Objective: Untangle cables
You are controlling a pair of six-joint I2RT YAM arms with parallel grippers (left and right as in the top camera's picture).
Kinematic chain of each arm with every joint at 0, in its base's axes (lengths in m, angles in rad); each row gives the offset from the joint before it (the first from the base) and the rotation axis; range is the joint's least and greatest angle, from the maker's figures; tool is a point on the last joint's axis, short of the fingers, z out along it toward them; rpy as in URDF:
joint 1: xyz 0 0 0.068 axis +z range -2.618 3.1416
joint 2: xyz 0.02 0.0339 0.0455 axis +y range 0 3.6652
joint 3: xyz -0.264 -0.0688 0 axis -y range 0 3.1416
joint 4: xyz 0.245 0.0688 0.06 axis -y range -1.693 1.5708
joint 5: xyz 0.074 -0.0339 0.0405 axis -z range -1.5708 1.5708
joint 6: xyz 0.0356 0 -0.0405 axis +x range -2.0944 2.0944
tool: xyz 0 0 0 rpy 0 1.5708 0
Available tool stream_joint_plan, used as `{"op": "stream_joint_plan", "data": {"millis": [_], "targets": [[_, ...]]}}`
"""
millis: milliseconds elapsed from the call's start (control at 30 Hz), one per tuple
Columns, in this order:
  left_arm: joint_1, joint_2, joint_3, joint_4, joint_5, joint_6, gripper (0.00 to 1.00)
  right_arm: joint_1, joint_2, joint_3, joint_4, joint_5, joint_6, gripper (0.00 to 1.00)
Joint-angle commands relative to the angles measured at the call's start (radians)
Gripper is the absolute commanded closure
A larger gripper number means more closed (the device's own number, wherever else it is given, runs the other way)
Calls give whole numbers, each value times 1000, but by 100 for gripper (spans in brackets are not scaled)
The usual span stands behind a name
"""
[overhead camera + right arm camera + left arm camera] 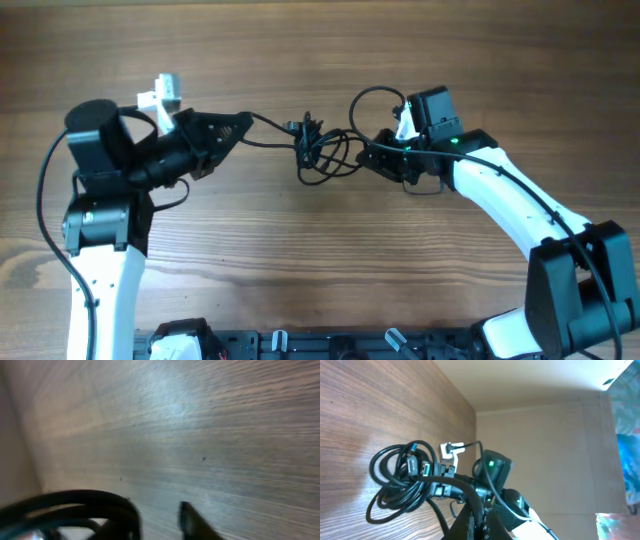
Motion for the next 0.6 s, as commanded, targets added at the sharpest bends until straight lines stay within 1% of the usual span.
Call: {"op": "stream_joint_plan", "data": {"millis": [0, 67, 133, 200, 267, 400, 467, 567], "targets": [[37, -53, 71, -13, 65, 92, 96, -57, 65, -63, -2, -123, -264, 53], [18, -26, 71, -59, 65, 147, 96, -57, 65, -63, 26, -290, -313, 50], [-6, 14, 71, -108, 65, 209, 96, -59, 65, -63, 82, -437, -312, 50], [-32, 65, 71, -147, 65, 264, 96, -59, 65, -63, 154, -565, -291, 49], [-65, 129, 71, -184, 65, 317, 96, -59, 65, -63, 265, -715, -214, 48], [-132, 228, 71, -209, 66, 397, 96, -59, 65, -63, 454, -859, -27, 46], [-161, 255, 71, -204, 64, 432, 96, -59, 65, -63, 512, -879, 45, 46], [-199, 275, 71, -196, 54, 440, 96, -59, 65, -64, 544, -843, 139, 46]]}}
